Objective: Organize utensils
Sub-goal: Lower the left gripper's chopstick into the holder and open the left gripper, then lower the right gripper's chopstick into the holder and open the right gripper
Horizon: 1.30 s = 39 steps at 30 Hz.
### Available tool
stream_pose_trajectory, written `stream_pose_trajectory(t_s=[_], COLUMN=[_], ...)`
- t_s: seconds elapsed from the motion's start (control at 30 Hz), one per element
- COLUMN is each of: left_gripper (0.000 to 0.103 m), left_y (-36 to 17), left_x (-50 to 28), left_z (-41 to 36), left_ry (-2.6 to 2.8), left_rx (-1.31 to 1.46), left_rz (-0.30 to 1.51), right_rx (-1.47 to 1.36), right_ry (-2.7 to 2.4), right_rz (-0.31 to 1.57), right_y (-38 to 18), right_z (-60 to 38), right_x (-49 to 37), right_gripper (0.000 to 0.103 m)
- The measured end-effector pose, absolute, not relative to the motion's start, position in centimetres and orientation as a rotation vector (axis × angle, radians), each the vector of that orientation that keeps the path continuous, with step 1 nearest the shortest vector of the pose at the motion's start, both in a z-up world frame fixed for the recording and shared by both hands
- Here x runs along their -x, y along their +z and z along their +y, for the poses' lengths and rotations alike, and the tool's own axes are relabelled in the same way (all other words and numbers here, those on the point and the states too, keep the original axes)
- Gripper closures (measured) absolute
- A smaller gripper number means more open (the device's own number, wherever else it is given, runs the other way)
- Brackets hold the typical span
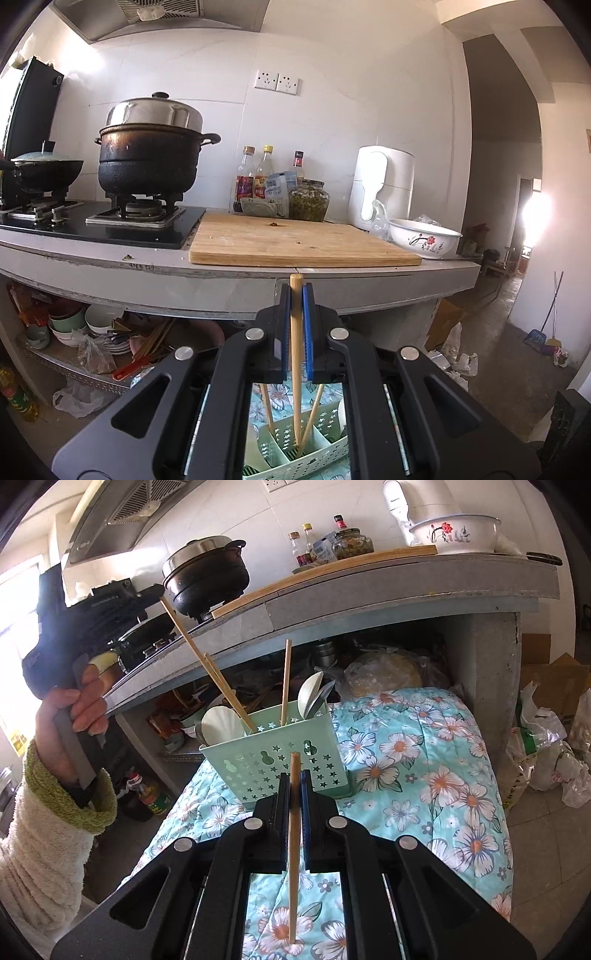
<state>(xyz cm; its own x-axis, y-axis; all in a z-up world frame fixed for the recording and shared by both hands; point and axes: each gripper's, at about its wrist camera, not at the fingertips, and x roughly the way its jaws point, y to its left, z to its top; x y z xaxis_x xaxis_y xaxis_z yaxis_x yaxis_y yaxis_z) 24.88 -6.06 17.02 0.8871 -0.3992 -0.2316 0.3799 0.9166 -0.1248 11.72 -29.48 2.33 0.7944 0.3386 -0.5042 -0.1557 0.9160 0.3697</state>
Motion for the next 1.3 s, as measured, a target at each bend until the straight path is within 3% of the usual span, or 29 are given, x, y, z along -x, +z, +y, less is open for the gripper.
stream_pose_trajectory(t_s=[0.5, 0.63, 1.03, 1.3], left_gripper=[0.097, 0.083, 0.065, 0.049], left_y=[9.0, 9.0, 10.3, 7.5], left_x=[-29.2, -28.4, -23.0, -19.1], left_z=[-7.0, -6.7, -3.4, 0.5], left_ry=[-0.440, -0.451, -0.444, -0.363], left_rx=[0.086, 0.077, 0.069, 0.077], left_rz=[0.461, 0.457, 0.415, 0.475], right_rx=[-0.320, -0.318, -0.287, -0.240], right_ry=[0.270, 0.262, 0.244, 0.253], right_rz=[0.615, 0.616, 0.583, 0.519], right_y=[1.7, 1.8, 3.5, 6.8], right_z=[-29.6, -29.4, -28.6, -27.5], right_x=[-12.4, -12.4, -12.0, -12.2], right_gripper=[0.097, 0.097, 0.097, 0.097])
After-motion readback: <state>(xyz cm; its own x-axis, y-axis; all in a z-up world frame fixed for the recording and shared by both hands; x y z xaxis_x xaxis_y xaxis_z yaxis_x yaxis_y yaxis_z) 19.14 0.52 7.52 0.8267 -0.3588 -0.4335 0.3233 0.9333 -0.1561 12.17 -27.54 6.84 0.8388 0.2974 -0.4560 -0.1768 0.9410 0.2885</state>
